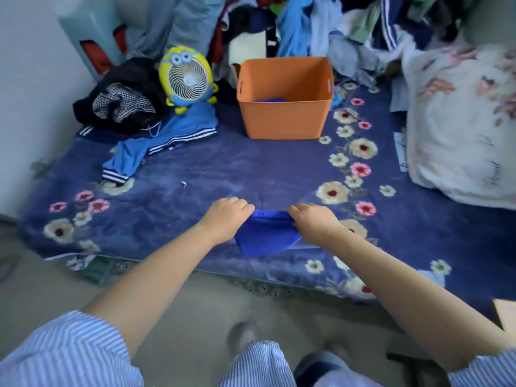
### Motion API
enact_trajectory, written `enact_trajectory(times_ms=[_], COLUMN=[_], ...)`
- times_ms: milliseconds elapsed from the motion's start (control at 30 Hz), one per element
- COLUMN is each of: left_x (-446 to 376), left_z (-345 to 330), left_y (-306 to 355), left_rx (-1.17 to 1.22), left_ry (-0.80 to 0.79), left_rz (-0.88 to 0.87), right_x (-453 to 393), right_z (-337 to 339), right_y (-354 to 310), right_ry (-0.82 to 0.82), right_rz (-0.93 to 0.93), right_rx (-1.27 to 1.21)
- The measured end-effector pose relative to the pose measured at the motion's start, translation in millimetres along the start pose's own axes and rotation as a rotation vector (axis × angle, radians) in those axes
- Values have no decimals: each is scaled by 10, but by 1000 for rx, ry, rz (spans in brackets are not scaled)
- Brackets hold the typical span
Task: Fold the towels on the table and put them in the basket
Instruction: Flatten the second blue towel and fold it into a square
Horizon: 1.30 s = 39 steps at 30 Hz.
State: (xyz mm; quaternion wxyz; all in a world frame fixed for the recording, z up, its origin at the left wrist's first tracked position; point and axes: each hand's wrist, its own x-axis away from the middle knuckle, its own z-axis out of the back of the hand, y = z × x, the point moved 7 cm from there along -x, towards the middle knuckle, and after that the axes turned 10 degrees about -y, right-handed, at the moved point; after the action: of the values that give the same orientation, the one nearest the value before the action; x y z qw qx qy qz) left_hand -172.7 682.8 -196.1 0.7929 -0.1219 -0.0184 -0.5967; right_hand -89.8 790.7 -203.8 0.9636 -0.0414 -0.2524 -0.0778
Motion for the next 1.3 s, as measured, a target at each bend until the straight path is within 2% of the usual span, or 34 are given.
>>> enact_trajectory(times_ms=[200,400,667,833,967,1033,1300], left_x=[-153,-808,-2131,-2852,-3519,-3863,-5243], left_z=[-200,-186,144,356,527,567,152], left_y=[-636,-1125,-1881,-2252,-2708,-2914,-3326], left_rx=[84,108,127,130,165,258,273], left_ry=[-23,-25,-23,58,92,88,-98], left_rz=[37,28,56,84,144,154,142], right_x=[-546,-1142,-2152,-2629,-3092,-3340,-4459], right_z=[331,723,1474,2010,2444,2619,2652], right_y=[-145,237,1203,1752,2226,2455,3342], right_ry=[34,54,150,212,261,274,150], right_rz=[-52,-102,-116,-150,-148,-155,-236], right_rx=[6,-23,-129,-178,-211,-209,-280])
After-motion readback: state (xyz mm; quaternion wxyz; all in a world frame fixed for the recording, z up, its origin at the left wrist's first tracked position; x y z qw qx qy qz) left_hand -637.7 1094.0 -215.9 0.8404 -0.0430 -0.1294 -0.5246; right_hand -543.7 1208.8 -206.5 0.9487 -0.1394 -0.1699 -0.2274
